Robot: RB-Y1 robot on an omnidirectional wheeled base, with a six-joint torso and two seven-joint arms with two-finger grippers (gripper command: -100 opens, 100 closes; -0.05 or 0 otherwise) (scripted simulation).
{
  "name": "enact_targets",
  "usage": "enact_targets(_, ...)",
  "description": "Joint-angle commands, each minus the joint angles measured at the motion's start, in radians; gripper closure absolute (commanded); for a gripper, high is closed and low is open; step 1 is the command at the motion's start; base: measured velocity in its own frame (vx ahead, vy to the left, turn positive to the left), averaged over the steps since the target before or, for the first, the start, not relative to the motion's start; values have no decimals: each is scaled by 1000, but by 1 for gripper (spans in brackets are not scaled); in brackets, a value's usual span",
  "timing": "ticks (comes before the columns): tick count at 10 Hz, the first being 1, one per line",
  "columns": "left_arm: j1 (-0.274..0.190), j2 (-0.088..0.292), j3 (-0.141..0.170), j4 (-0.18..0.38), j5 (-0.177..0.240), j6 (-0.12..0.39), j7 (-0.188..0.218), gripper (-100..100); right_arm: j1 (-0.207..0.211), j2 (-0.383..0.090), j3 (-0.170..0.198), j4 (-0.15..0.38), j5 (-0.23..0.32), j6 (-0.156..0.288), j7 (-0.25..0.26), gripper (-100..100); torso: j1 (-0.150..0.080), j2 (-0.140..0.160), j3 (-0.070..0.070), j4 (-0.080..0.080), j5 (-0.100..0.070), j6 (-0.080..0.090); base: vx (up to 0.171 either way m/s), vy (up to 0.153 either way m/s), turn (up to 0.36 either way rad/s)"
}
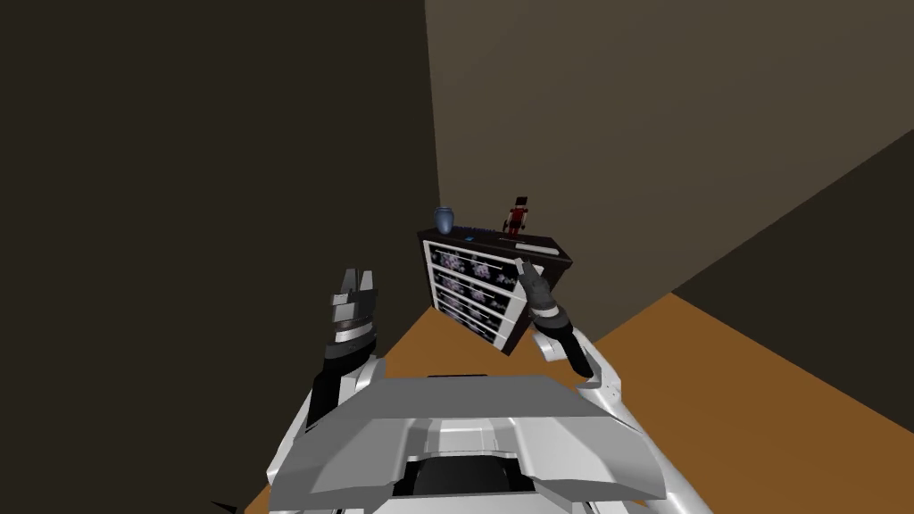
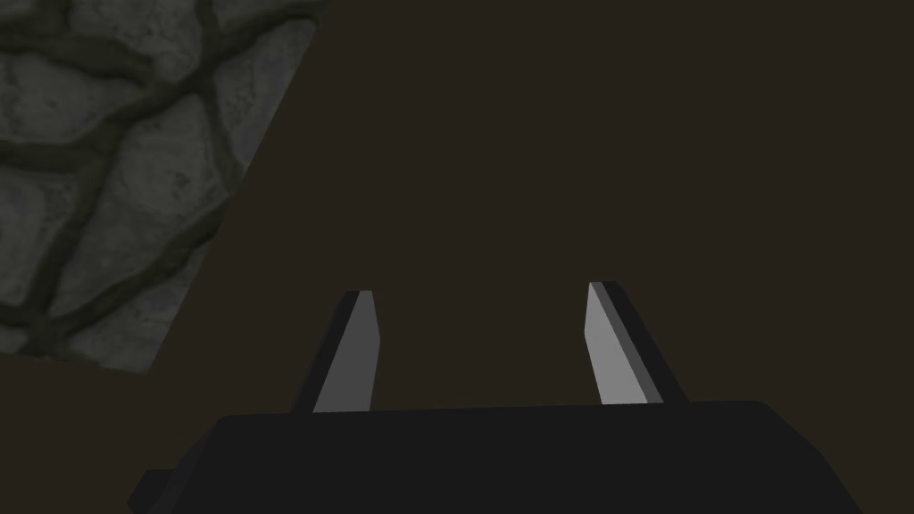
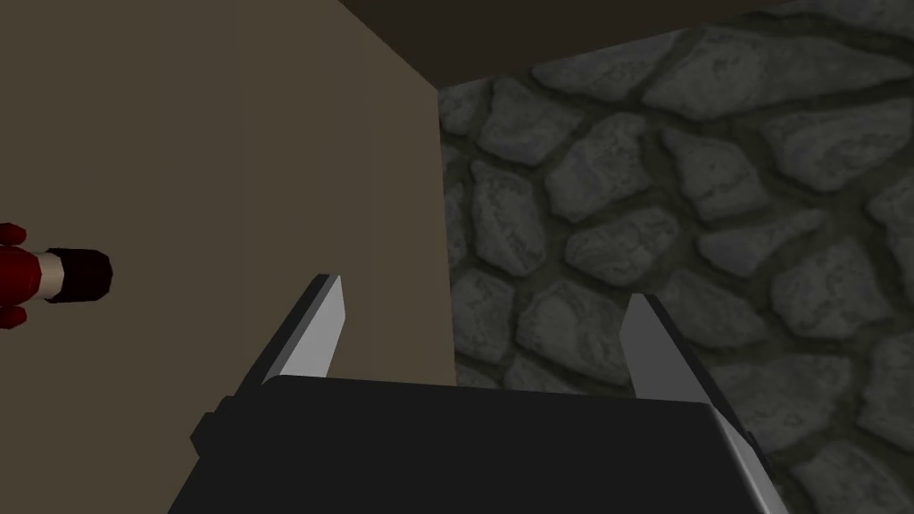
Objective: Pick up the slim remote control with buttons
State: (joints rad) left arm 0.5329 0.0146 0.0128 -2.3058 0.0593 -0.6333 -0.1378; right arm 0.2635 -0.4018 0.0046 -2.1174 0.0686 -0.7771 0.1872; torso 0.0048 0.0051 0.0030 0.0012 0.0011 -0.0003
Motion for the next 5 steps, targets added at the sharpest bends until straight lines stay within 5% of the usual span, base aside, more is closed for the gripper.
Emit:
enact_targets(1, 0, 0, 0, 0, 0, 0, 0, 0, -13, -43, 7, 10, 12, -16, 2, -100, 0, 0, 0, 0, 0, 0, -66, 73, 66)
enact_targets(5, 0, 0, 0, 0, 0, 0, 0, 0, -87, -163, 52, 74, 67, -72, 9, -100, 1, 0, 0, 0, 0, 0, -68, 89, 112)
